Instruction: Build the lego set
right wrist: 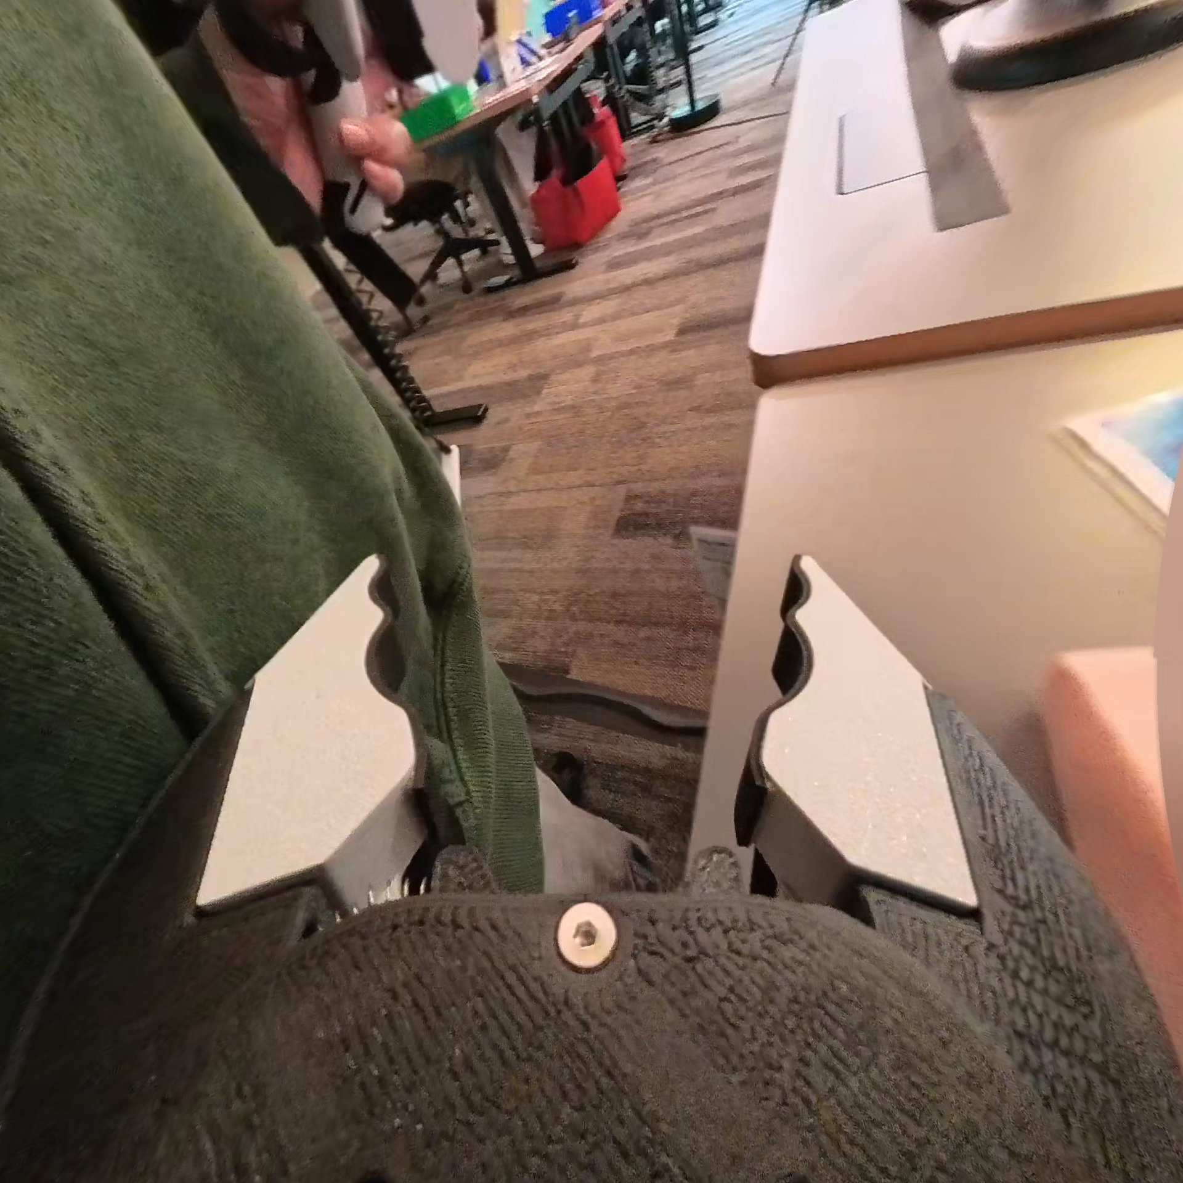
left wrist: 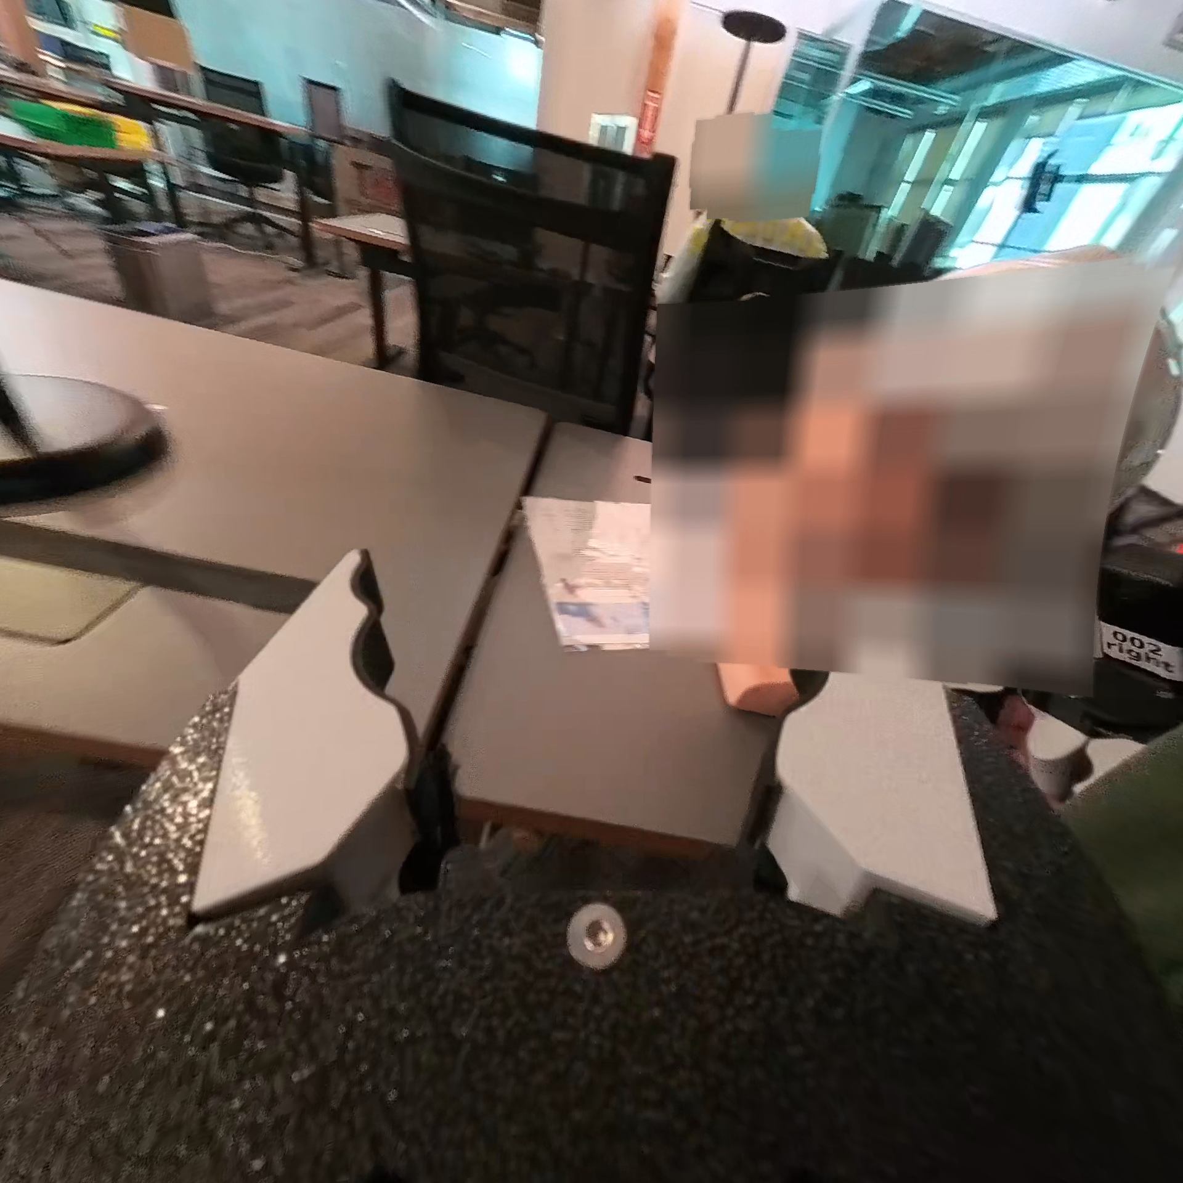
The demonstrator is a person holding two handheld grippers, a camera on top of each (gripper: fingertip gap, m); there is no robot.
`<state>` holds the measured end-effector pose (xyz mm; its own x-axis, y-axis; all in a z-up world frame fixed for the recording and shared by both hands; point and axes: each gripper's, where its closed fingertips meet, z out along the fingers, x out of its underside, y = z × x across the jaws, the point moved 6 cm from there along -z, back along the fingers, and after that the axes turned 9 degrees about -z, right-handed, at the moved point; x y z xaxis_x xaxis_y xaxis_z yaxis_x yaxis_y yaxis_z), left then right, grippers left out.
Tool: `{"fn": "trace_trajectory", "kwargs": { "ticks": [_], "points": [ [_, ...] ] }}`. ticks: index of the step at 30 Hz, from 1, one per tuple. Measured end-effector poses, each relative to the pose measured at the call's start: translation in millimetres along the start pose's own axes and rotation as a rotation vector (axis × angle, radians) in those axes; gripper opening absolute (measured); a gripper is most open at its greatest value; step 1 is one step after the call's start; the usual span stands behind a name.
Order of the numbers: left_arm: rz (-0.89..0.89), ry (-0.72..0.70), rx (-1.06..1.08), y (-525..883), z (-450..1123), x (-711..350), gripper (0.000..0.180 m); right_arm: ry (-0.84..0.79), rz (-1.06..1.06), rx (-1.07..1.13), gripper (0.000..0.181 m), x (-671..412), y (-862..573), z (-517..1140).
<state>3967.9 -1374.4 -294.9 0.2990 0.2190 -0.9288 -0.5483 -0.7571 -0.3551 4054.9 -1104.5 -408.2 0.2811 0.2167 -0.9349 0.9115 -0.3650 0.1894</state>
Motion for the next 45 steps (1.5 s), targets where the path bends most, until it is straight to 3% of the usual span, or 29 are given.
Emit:
{"fn": "trace_trajectory", "kwargs": {
  "ticks": [7, 11, 17, 23, 30, 35, 41, 45],
  "points": [
    [0.090, -0.156, -0.340, 54, -153, -23, 0.150, -0.037, -0.054, -0.081, 0.119, -54, 15, 124],
    [0.087, -0.226, -0.526, 82, -264, -34, 0.155, -0.148, -0.158, -0.103, 0.119, -110, 46, 227],
    [0.069, -0.298, -0.879, 125, -428, -54, 0.155, -0.331, -0.116, -0.067, 0.119, -217, 91, 359],
    [0.085, -0.345, -1.218, 154, -533, -88, 0.151, -0.355, -0.156, -0.001, 0.118, -298, 122, 427],
    [0.040, -0.515, -1.309, 200, -573, -112, 0.118, -0.326, -0.347, 0.029, 0.103, -380, 122, 510],
    [0.076, -0.374, -1.396, 276, -574, -139, 0.119, -0.342, -0.422, -0.042, 0.105, -425, 113, 600],
    [0.206, -0.500, -1.375, 404, -562, -224, 0.130, -0.389, -0.551, -0.018, 0.112, -490, 57, 722],
    [0.157, -0.467, -1.251, 512, -531, -292, 0.136, -0.324, -0.568, -0.011, 0.115, -538, 7, 792]
  ]
}}
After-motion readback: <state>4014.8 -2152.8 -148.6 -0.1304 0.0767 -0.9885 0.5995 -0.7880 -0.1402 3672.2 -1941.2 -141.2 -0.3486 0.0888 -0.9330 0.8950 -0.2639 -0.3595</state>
